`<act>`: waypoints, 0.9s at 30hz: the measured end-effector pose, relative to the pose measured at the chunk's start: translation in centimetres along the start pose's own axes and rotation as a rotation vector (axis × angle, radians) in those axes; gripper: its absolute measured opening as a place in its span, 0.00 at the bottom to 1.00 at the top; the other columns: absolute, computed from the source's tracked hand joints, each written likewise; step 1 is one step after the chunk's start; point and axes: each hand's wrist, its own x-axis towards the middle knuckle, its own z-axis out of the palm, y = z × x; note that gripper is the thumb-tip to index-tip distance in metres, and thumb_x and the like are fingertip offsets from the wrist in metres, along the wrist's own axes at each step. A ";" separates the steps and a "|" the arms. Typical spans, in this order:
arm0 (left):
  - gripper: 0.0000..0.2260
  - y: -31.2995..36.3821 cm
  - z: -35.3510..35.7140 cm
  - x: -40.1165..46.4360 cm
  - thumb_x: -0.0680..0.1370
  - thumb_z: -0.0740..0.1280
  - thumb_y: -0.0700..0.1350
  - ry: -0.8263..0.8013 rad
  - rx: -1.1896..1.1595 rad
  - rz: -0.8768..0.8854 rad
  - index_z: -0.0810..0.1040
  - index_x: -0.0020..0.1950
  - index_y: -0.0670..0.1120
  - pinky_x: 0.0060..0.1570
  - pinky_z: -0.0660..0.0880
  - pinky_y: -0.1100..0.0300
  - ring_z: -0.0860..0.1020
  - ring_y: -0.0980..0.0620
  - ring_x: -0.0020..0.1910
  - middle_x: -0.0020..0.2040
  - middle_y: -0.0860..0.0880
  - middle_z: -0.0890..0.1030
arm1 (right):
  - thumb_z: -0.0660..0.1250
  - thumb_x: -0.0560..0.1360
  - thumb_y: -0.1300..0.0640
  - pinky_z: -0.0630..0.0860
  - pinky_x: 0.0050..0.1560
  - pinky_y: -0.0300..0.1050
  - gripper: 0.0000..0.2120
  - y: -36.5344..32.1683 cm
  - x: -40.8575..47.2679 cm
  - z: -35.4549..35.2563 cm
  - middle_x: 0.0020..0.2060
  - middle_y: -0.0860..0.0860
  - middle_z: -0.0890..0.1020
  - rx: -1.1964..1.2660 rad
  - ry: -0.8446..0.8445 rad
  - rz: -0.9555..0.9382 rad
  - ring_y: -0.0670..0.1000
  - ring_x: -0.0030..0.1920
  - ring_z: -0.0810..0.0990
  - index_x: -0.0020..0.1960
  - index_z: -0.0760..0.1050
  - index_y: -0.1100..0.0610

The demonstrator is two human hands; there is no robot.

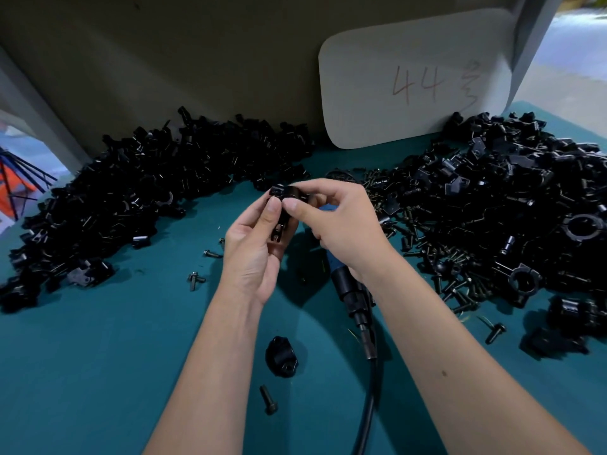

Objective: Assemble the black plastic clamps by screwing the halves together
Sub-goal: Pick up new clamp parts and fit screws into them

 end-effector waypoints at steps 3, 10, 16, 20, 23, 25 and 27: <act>0.09 0.1 -0.1 -0.1 0.75 0.73 0.44 -0.040 0.032 -0.020 0.88 0.52 0.44 0.52 0.81 0.60 0.85 0.49 0.55 0.54 0.44 0.87 | 0.79 0.74 0.56 0.69 0.33 0.36 0.06 -0.1 0.0 -0.3 0.32 0.44 0.76 0.027 -0.019 0.032 0.44 0.31 0.72 0.49 0.87 0.47; 0.05 0.1 0.4 -0.4 0.71 0.74 0.44 -0.016 0.023 -0.093 0.89 0.44 0.47 0.47 0.81 0.64 0.86 0.55 0.46 0.46 0.48 0.88 | 0.82 0.71 0.54 0.67 0.24 0.39 0.08 -0.9 0.1 -1.8 0.35 0.60 0.81 -0.014 -0.124 0.059 0.49 0.29 0.74 0.49 0.87 0.50; 0.10 -0.5 0.9 -0.5 0.71 0.74 0.43 -0.047 0.050 -0.100 0.82 0.50 0.42 0.47 0.82 0.62 0.86 0.52 0.46 0.46 0.46 0.87 | 0.83 0.69 0.48 0.68 0.24 0.39 0.09 -0.9 0.5 -3.9 0.30 0.53 0.78 -0.154 -0.187 0.032 0.50 0.27 0.73 0.46 0.87 0.48; 0.13 -0.9 1.8 -0.9 0.71 0.73 0.40 -0.079 0.026 -0.123 0.80 0.54 0.39 0.48 0.82 0.59 0.86 0.49 0.48 0.48 0.43 0.86 | 0.83 0.66 0.46 0.69 0.23 0.40 0.11 -1.3 0.6 -5.5 0.31 0.60 0.81 -0.182 -0.231 0.030 0.53 0.27 0.73 0.46 0.87 0.47; 0.14 -1.1 2.3 -1.2 0.70 0.74 0.38 -0.077 0.032 -0.139 0.80 0.54 0.39 0.47 0.82 0.58 0.86 0.48 0.47 0.49 0.40 0.84 | 0.83 0.65 0.43 0.71 0.23 0.40 0.14 -1.5 0.6 -6.3 0.33 0.61 0.82 -0.192 -0.273 0.029 0.51 0.27 0.74 0.46 0.87 0.48; 0.14 -1.2 2.4 -1.2 0.69 0.75 0.38 -0.083 0.023 -0.138 0.81 0.54 0.39 0.47 0.83 0.58 0.86 0.48 0.47 0.50 0.40 0.84 | 0.82 0.63 0.42 0.72 0.23 0.40 0.16 -1.7 0.6 -6.6 0.33 0.58 0.83 -0.182 -0.306 0.040 0.49 0.27 0.75 0.46 0.87 0.48; 0.14 -1.3 2.6 -1.3 0.69 0.75 0.38 -0.086 0.015 -0.133 0.82 0.54 0.40 0.47 0.82 0.58 0.86 0.48 0.47 0.51 0.41 0.85 | 0.82 0.61 0.42 0.74 0.24 0.40 0.17 -1.9 0.5 -6.7 0.34 0.60 0.84 -0.175 -0.320 0.050 0.49 0.28 0.77 0.46 0.87 0.49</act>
